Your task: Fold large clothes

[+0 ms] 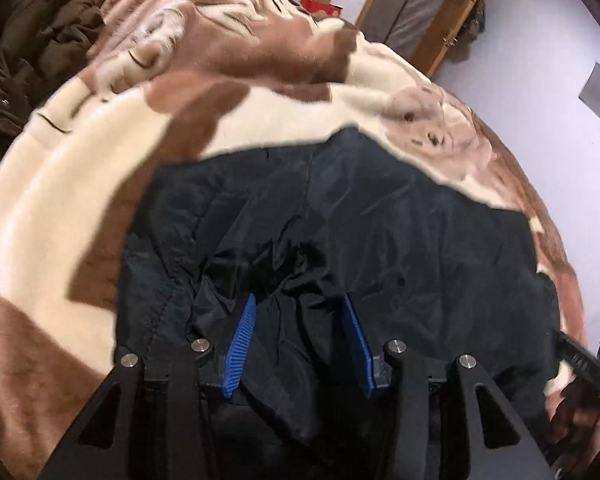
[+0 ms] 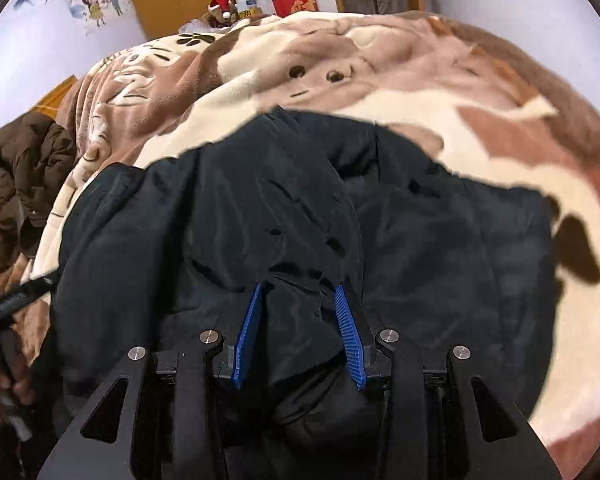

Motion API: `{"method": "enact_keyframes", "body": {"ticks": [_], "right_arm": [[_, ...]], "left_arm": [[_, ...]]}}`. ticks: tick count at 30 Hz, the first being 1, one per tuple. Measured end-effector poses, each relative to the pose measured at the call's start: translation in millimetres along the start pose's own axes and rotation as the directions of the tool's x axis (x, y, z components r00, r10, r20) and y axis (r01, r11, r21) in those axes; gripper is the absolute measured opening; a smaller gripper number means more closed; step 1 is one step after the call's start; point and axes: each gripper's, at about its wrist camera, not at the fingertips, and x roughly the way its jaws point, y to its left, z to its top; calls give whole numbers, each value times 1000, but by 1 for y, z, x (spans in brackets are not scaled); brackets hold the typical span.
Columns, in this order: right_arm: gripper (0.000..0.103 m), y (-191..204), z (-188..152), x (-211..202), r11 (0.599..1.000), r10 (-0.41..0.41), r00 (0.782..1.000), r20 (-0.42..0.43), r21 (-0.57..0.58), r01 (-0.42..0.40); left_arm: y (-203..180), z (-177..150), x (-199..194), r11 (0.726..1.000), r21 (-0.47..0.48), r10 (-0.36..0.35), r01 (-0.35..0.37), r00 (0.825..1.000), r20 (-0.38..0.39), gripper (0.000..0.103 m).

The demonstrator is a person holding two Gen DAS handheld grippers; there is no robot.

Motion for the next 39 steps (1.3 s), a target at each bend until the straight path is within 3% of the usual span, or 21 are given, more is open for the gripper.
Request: {"method": "enact_keyframes", "body": {"ticks": [7,11,15,18,20,25,29,34,37,39], "right_arm": [[39,6,7,-15,1000,-20,1000,-11,-13,20],[39,23,29,-47,999,9,995,96,-55,-4],[39,39,61,-34,995,26,994,104,-96,-16],[39,38,73,0,994,3,999,46,-112,2],[38,26,69,31,993,-53,998,-22,-105,50],[38,-5,52,49,1000,18,999,-36,3,-18],[38,8,58,15,1000,-16,1000,-26,-5,16],[39,44,43,-53,990,134,984,116,-50,-129],[38,76,14,-46,976,183,983,32,-129,-177],[38,78,-6,-17,981,130,990,-44,-141,-135]], "left_arm": [[-11,-4,-16,999,15,28,-28,1000,6,47],[-16,10,-44,998,61,7,-13,996,87,47],[-23,40,-36,997,82,9,-17,995,98,47],[-20,55,-8,998,56,26,-29,998,54,47],[-14,52,13,998,46,50,-51,999,17,48],[-6,33,26,999,44,16,-17,1000,16,48],[-12,36,10,998,60,34,-35,999,16,47],[-21,23,-44,997,62,-44,37,993,111,47],[-31,0,-54,994,76,-82,75,992,100,47],[-35,-19,-40,994,90,-67,64,997,40,47]]}}
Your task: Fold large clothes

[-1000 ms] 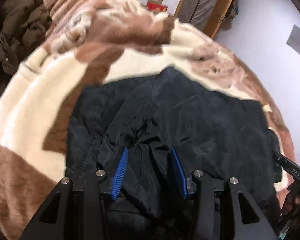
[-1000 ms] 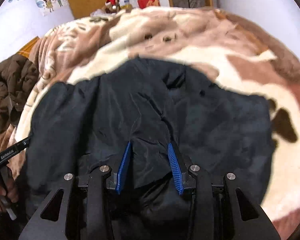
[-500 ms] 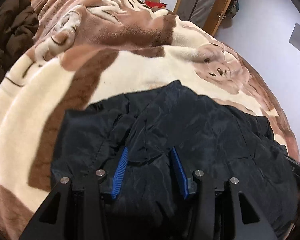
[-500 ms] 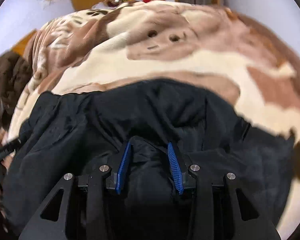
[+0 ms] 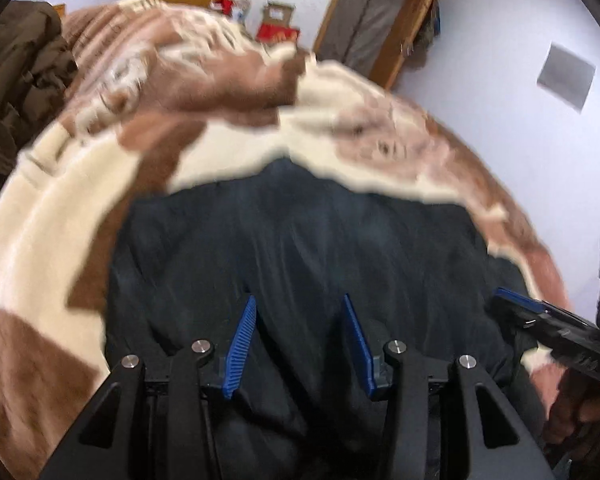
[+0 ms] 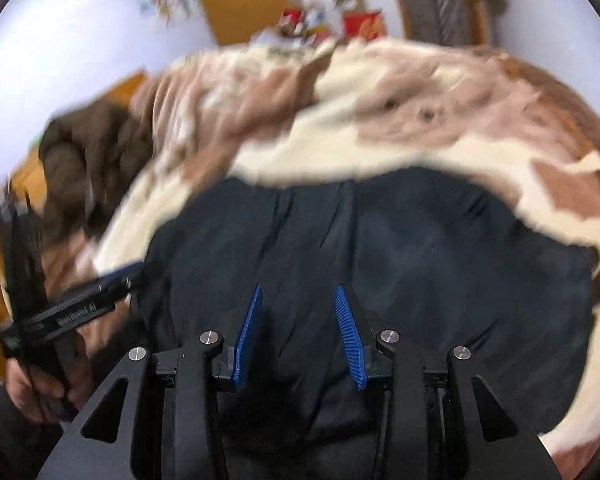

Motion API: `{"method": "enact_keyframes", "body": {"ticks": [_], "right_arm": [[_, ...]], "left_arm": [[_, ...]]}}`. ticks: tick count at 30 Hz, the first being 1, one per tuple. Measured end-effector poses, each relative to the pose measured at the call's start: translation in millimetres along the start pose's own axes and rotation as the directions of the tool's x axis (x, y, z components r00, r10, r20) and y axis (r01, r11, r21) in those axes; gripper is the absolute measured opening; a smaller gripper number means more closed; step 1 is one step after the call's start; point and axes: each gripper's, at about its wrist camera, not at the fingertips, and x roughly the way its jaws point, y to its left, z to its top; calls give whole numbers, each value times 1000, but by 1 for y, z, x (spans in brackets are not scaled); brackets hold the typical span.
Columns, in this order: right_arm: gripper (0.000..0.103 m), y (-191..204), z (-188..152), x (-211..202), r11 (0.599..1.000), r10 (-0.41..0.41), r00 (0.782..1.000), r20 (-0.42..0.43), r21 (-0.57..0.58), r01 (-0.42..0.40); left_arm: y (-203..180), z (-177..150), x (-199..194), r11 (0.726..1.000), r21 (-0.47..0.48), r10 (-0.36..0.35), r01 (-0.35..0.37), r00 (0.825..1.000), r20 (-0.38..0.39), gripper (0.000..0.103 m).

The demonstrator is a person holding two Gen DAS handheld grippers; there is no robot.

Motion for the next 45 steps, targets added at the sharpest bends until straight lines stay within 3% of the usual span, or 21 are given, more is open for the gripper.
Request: {"method": "enact_keyframes", "body": {"ticks": [2,5,8,12,16,22,34,45], "right_arm": [[37,-13,-9,20,1000,3,1000,-14,12,-3],[33,-13,-6,24,1000,-18,999,-31,16,18],[33,2,1,-3,998,-55,998,-17,4,55],[33,12,-18,-27,1000,11,1000,19,21,-11],[33,4,-43,13,999,-9,996,-88,41,13],[32,-2,-42,35,999,-42,994,-103,27,45],[31,4,-51,49,997,-83,994,-75,-1,83],[31,15,-47,41,994,-106,990,-94,-19,105]], "left_arm": [[3,-15,19,1000,-6,0,-1,998,-56,48],[0,-18,29,1000,4,21,-20,997,-73,48],[-6,-11,15,1000,1,25,-25,997,-75,45],[-16,-27,-17,999,12,-52,52,998,-39,45],[-22,-50,5,999,25,-37,40,993,-112,45],[-22,-49,36,1000,17,9,-7,989,-150,45],[-25,-44,57,998,42,59,-53,989,-138,46],[-45,-65,47,996,58,68,-62,992,-109,46]]}}
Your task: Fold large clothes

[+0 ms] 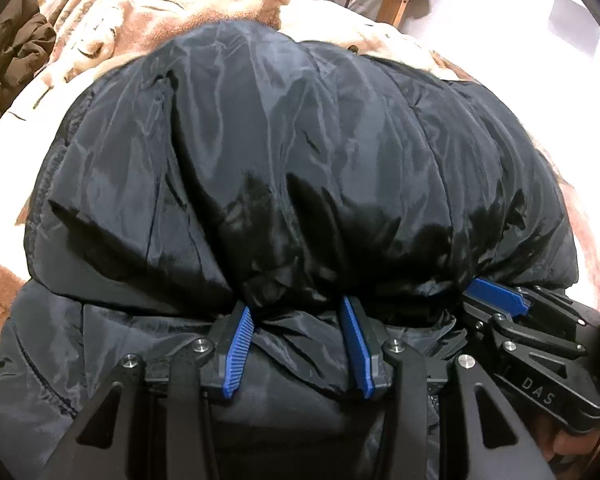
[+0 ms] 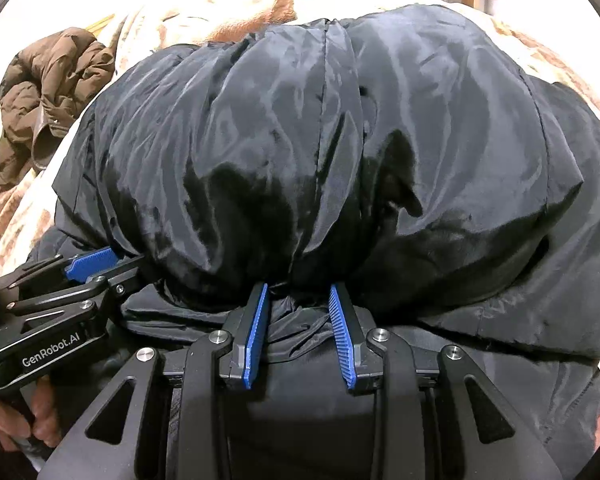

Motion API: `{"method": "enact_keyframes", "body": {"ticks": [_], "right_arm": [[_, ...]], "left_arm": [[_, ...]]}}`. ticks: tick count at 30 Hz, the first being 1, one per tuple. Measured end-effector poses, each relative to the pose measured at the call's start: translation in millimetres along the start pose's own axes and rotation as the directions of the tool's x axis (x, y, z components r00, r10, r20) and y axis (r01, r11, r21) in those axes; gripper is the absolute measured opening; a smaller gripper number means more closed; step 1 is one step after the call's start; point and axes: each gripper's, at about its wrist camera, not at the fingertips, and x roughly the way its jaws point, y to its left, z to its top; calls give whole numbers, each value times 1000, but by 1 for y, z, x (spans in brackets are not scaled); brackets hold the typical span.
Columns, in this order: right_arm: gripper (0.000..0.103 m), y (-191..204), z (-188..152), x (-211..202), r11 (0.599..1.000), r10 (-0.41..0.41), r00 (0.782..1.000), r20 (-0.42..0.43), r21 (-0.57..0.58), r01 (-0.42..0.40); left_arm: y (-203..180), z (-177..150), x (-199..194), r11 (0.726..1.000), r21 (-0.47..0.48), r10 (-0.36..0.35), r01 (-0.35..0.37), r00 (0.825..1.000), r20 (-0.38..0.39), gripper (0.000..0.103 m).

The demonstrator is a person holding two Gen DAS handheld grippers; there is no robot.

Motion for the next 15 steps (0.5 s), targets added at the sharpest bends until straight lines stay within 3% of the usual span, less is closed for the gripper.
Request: {"method": "enact_keyframes", "body": {"ticks": [3,6,11,15], "right_arm": [[33,1,0,-21,999,22,1000,-12,46,-21],[34,4,-12,-55,998,29,999,31,57,-31],[36,-7,-53,-107,997,28,997,77,75,-34],[44,-18,-91,-137,994,23,996,88,105,-33]], "left_arm": [[0,1,-18,1000,-2,-1,1,1000,3,46],[-5,-3,-44,1000,4,-4,3,1000,21,46],[-8,-27,-98,1000,0,-25,25,996,85,46],[-6,-60,-136,999,-10,-42,43,994,103,46]]}}
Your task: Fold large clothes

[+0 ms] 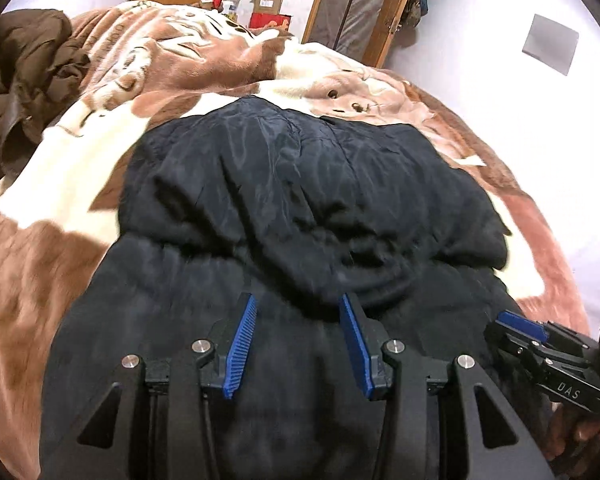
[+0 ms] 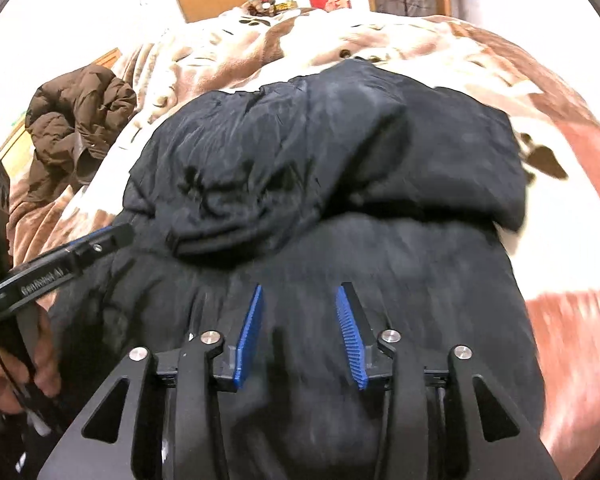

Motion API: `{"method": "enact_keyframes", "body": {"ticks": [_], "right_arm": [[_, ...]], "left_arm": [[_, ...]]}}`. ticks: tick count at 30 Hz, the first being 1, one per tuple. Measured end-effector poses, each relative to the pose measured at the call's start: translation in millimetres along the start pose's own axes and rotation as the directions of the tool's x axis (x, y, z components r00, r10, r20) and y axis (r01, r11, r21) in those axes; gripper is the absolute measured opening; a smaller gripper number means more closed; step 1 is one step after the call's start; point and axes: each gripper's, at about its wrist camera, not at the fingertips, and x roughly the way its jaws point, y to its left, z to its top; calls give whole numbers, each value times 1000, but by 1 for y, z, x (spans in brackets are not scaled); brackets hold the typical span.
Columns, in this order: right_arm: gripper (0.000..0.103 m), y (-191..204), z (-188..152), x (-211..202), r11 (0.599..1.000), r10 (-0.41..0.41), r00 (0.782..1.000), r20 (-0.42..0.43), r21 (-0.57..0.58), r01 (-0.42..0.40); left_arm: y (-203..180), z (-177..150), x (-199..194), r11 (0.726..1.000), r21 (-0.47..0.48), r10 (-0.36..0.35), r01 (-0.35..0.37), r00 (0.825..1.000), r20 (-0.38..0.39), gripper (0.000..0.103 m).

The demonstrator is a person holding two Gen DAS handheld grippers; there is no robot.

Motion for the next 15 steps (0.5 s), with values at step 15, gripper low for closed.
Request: {"method": "enact_keyframes", "body": {"ticks": [15], "right_arm": [[53,-54,-84,-73,988,-84,996,15,128,82]], "left_arm": [[29,-65,-78,997,2,72,-72,997,11,46]]}}
